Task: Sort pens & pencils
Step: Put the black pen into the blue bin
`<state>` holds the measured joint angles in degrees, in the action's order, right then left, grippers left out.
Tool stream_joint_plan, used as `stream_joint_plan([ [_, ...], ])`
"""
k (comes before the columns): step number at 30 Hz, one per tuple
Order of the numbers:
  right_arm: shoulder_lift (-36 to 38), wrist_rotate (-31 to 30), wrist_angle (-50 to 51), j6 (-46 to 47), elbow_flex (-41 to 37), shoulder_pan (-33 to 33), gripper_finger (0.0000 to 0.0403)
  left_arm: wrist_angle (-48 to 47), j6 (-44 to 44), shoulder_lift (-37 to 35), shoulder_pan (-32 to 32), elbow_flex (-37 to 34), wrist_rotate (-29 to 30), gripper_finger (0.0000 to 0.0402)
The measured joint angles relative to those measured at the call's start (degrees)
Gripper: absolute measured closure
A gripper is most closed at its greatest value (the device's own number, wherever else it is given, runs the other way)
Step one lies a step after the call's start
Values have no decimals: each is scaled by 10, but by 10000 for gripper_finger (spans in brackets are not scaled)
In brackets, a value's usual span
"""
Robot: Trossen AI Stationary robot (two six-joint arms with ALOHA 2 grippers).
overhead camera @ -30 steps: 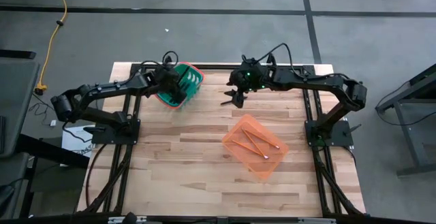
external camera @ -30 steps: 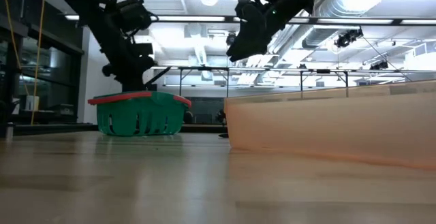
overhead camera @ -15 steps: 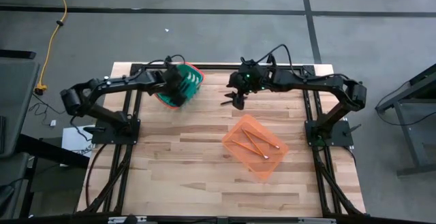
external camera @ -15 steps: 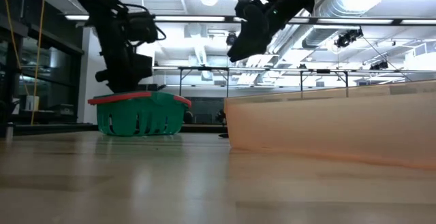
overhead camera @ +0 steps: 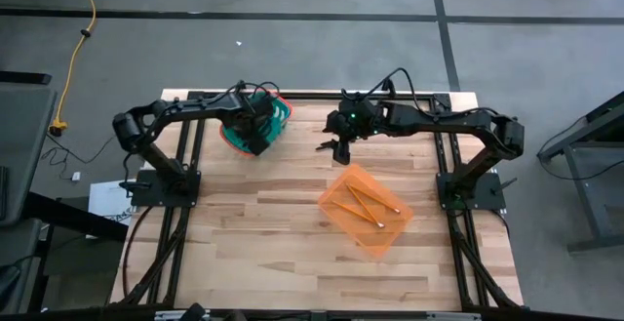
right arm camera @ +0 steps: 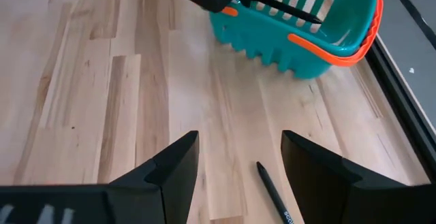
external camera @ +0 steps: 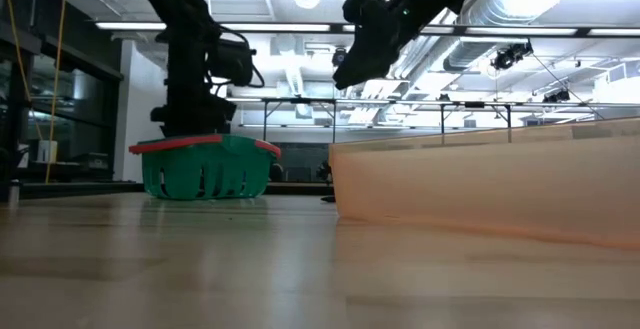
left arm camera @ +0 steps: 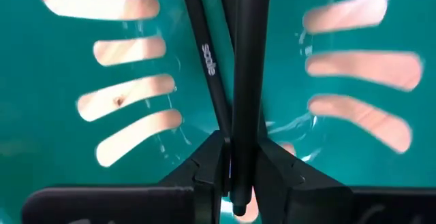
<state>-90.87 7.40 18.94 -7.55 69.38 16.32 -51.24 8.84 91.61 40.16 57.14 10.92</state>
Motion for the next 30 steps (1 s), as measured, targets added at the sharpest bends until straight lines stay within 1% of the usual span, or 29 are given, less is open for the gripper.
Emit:
stream_joint_plan([
  [6, 0, -2, 0, 0, 0, 0, 203, -14, -15, 13, 0, 0, -1, 353],
  [12, 0, -2, -1, 1, 0, 0, 203, -4, -22, 36, 33, 1, -1, 353],
  [16, 0, -2, -1, 2, 0, 0, 203, 1, -26, 41, 54, 1, -22, 353],
  [18, 0, -2, -1, 2, 0, 0, 203, 1, -26, 41, 57, 1, -29, 353],
  [21, 0, -2, -1, 1, 0, 0, 203, 0, -26, 41, 56, 1, -22, 349],
  [24, 0, -2, -1, 1, 0, 0, 203, 3, -28, 41, 55, 1, -15, 331],
  [30, 0, -2, 1, 6, 0, 0, 203, -2, -36, 41, 56, 1, -13, 272],
])
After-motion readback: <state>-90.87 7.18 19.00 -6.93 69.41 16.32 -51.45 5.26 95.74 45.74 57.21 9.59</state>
